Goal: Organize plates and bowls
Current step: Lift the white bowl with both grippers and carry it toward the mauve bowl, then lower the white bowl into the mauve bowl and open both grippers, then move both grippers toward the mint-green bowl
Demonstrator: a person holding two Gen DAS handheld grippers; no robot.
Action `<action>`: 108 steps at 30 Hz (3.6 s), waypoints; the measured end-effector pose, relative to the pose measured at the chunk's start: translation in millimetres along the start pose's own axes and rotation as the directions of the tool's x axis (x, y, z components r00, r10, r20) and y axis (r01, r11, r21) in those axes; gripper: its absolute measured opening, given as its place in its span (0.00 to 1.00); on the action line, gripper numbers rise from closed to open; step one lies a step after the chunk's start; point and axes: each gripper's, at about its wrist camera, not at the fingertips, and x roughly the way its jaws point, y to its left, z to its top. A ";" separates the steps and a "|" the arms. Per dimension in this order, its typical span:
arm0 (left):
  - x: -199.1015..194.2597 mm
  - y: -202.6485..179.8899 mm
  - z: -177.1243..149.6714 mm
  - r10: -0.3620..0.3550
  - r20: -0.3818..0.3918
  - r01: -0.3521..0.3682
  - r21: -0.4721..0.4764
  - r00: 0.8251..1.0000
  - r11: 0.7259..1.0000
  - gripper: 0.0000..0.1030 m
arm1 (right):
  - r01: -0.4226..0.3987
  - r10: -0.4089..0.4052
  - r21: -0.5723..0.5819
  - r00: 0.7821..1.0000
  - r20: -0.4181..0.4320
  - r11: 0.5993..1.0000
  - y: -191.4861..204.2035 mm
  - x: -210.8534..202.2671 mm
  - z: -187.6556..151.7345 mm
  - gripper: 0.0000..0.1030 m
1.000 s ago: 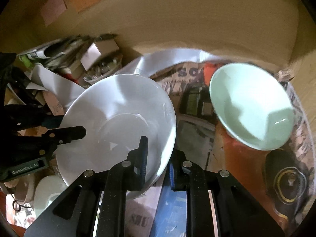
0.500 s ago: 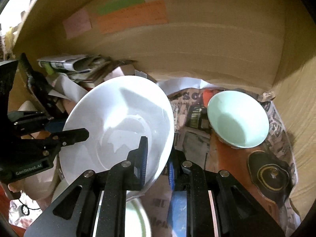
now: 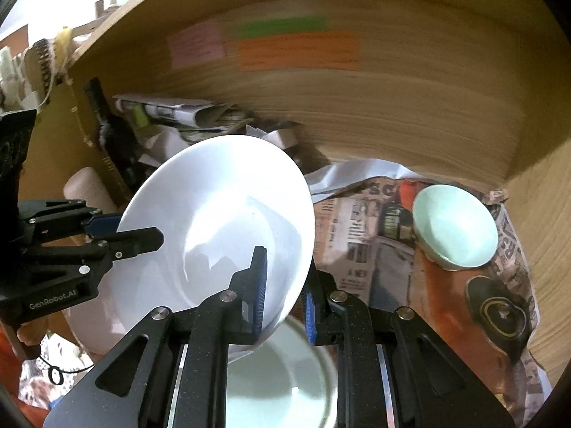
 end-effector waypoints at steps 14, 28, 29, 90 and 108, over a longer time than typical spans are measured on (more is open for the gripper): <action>-44.7 44.1 -46.0 0.048 0.033 -0.045 -0.085 0.998 0.995 0.22 | -0.071 0.069 -0.076 0.997 -0.032 0.995 59.8 10.2 -5.3 0.16; -60.9 90.7 -90.1 0.095 0.009 -0.092 -0.194 0.995 0.977 0.22 | -0.175 0.159 -0.108 0.977 -0.143 0.979 106.1 42.0 -20.9 0.16; -61.1 93.2 -92.5 0.097 0.006 -0.094 -0.202 0.995 0.975 0.22 | -0.181 0.163 -0.110 0.975 -0.149 0.977 108.3 43.7 -22.3 0.16; -71.4 74.7 -65.2 0.250 0.062 -0.232 -0.216 0.966 0.949 0.61 | -0.092 0.100 -0.122 0.993 0.063 0.988 51.2 -6.3 0.5 0.79; 2.7 -27.8 51.7 0.132 0.099 -0.125 -0.073 0.986 0.989 0.86 | 0.215 -0.237 0.166 0.963 0.127 0.962 -133.3 -29.8 28.6 0.88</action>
